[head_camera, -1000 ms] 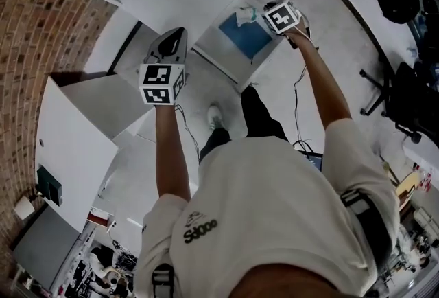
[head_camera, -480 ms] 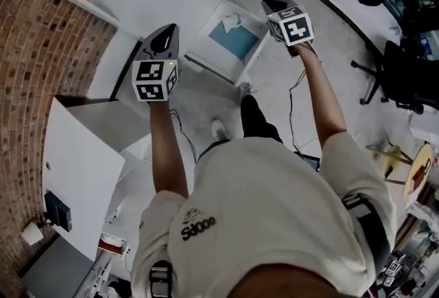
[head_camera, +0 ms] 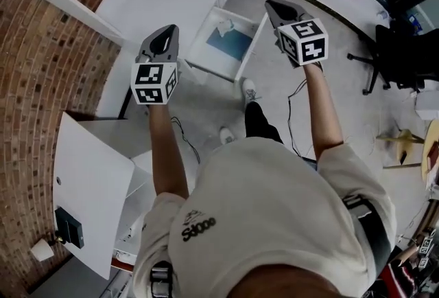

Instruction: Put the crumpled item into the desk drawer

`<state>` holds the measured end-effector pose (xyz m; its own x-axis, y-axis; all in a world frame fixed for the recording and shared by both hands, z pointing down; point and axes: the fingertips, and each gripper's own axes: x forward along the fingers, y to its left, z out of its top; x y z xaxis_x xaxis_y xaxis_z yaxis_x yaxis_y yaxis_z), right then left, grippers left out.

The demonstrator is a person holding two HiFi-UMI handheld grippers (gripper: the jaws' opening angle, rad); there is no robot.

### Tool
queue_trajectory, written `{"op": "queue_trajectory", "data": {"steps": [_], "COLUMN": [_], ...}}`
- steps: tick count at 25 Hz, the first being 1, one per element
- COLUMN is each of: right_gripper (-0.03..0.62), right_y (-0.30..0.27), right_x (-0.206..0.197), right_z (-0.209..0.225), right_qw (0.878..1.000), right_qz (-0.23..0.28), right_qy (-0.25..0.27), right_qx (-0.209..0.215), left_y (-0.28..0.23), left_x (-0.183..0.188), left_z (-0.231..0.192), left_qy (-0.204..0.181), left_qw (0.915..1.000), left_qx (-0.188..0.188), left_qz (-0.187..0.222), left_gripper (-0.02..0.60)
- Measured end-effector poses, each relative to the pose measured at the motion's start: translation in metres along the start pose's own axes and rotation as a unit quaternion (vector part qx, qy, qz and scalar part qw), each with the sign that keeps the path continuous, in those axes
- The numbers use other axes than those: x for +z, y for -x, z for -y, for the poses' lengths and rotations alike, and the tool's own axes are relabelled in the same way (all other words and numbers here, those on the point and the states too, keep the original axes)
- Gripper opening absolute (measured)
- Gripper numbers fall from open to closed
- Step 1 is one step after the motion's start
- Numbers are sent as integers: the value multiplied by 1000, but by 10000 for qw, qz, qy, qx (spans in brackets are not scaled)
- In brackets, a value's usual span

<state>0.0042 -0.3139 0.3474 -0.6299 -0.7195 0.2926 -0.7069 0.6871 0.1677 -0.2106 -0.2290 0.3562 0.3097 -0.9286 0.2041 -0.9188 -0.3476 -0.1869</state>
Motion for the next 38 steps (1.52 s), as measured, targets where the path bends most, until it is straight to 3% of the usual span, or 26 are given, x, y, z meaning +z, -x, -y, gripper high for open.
{"op": "queue_trajectory", "data": {"steps": [17, 38], "right_gripper": [6, 6], "right_y": [115, 119], "right_x": [54, 35], "right_z": [-57, -53], "right_qw": [9951, 9957], "right_qz": [800, 599], "right_qy": [579, 708], "right_qx": [-74, -18], "left_y": [70, 66], "left_x": [56, 52], "left_z": [63, 76], "left_qy": [-772, -695], "left_qw": [9956, 9966], "left_qx": [-258, -295], "left_qz": [462, 340], "left_gripper": [18, 18]}}
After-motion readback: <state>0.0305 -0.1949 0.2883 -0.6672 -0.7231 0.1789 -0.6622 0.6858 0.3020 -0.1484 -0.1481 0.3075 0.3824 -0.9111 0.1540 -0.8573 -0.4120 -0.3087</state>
